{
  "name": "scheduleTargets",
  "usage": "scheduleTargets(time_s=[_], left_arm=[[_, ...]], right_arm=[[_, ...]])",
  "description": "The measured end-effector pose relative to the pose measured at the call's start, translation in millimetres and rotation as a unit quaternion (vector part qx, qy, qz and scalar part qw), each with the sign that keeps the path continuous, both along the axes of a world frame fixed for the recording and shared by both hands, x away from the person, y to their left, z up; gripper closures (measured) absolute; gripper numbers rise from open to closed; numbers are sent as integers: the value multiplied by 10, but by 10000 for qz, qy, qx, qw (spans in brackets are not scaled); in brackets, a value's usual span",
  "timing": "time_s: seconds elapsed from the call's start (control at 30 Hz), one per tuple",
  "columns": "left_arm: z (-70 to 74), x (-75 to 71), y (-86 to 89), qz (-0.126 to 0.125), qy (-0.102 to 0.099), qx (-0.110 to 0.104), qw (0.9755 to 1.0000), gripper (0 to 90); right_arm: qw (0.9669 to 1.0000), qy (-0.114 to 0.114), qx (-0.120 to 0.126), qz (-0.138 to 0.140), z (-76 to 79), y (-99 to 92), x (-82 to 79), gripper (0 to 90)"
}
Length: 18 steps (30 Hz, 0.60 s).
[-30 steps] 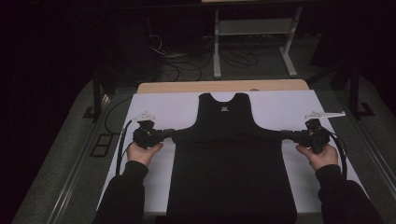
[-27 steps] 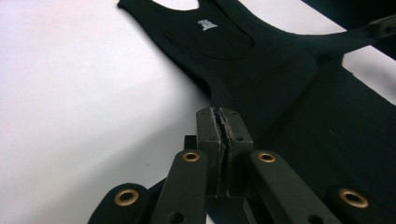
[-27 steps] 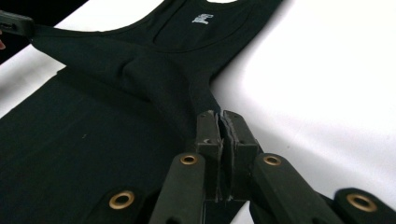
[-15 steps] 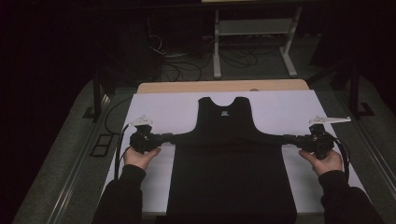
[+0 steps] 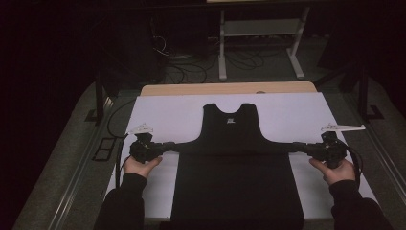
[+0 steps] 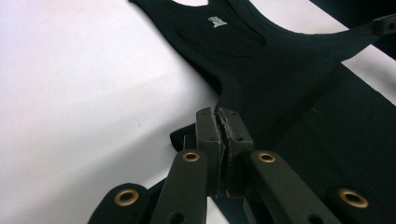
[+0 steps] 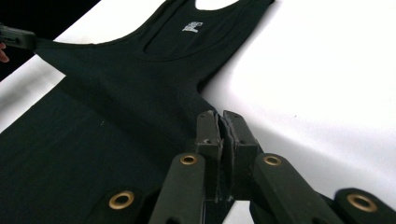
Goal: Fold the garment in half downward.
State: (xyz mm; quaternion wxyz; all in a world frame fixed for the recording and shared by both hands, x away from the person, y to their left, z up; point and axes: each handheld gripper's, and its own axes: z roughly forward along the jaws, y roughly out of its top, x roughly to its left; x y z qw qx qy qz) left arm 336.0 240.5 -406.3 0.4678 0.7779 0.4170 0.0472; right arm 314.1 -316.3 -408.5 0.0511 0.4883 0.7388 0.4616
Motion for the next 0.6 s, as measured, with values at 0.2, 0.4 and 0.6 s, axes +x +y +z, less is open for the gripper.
scheduleTargets(time_s=[0.2, 0.4, 0.6], left_arm=[[-5, -66, -4, 1, 7, 16, 10000, 866], [-41, -117, 26, 8, 101, 30, 9999, 866], [-59, -162, 31, -62, 133, 75, 9999, 866]], right_arm=[[10000, 46, 10, -16, -10, 12, -70, 841], [10000, 88, 30, -1, -18, 25, -126, 841], [9998, 178, 17, 37, -42, 36, -162, 841]])
